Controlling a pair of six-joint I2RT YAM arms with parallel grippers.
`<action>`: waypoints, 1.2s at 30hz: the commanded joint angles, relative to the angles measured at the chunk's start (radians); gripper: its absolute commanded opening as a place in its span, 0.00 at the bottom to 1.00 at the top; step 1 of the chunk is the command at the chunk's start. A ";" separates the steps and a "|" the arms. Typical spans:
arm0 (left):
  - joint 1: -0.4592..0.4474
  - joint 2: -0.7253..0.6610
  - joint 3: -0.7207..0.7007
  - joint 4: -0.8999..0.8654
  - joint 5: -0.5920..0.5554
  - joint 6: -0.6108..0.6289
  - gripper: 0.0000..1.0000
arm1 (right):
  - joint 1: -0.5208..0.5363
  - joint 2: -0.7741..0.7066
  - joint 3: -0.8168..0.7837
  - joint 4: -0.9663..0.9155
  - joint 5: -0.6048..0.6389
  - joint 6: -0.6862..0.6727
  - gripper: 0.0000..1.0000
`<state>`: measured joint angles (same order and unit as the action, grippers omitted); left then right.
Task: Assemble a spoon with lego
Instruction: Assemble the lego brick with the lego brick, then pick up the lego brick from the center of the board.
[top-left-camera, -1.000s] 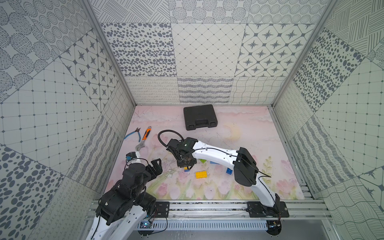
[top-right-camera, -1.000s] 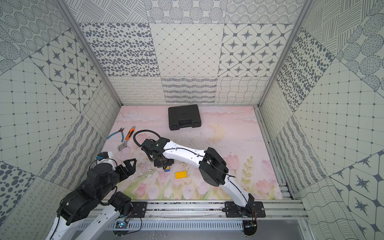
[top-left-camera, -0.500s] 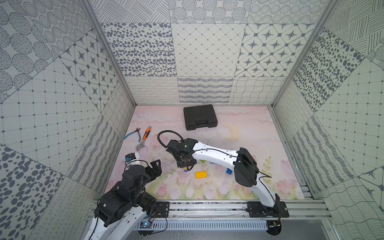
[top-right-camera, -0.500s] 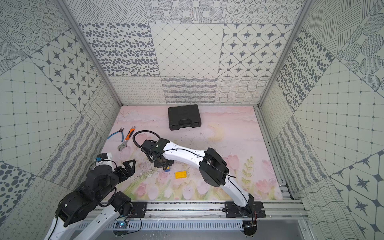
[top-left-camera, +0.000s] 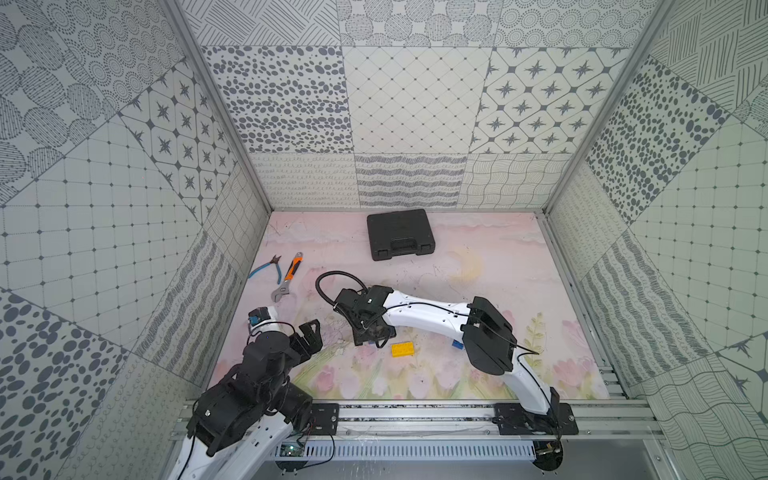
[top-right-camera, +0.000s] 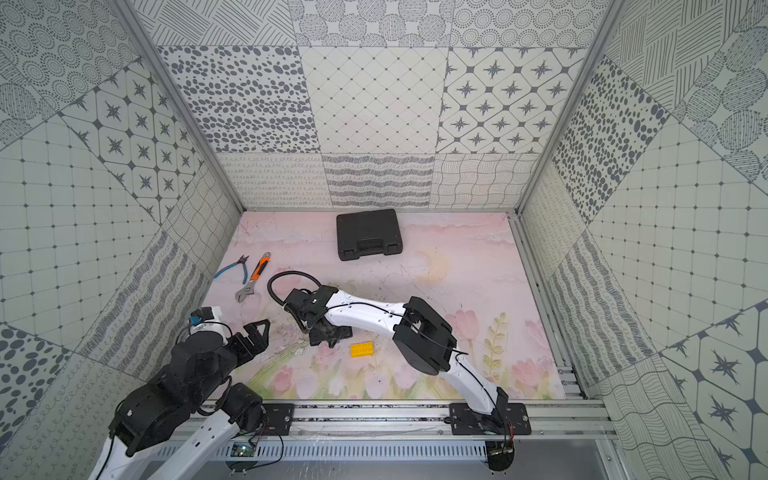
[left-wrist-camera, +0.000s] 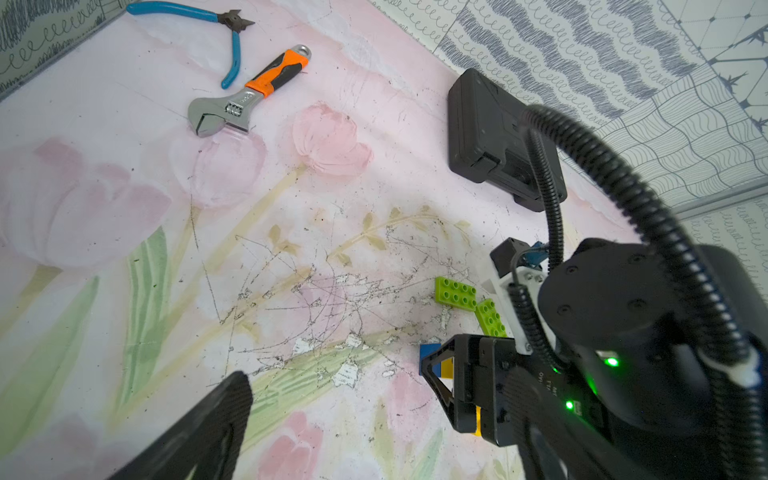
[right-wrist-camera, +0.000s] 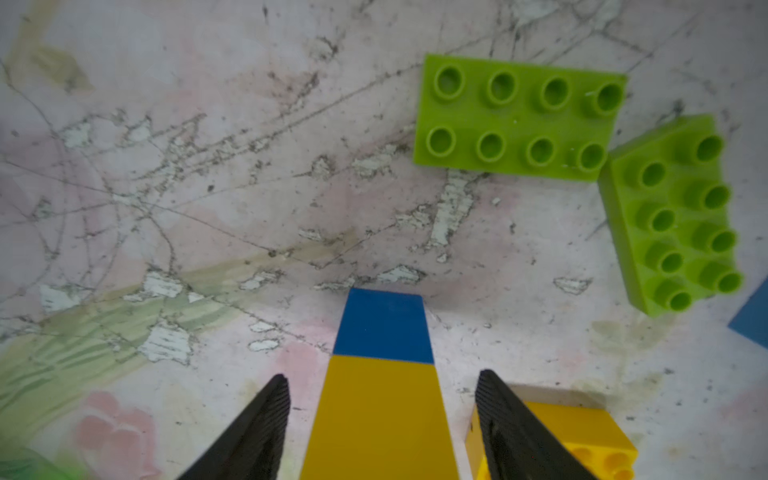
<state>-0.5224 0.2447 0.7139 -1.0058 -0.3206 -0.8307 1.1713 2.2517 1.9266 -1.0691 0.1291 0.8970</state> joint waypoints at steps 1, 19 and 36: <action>-0.002 -0.004 0.011 -0.003 -0.015 0.002 0.98 | 0.001 -0.111 -0.001 0.046 0.019 -0.008 0.90; -0.234 0.873 0.438 0.187 0.570 0.775 0.96 | -0.673 -1.005 -0.744 0.118 -0.257 -0.363 0.98; -0.421 1.567 0.774 0.025 0.444 1.133 0.81 | -0.979 -1.108 -0.951 0.209 -0.561 -0.480 0.98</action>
<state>-0.9615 1.7157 1.4265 -0.9237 0.1688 0.1696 0.2001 1.1633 0.9985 -0.8932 -0.3851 0.4561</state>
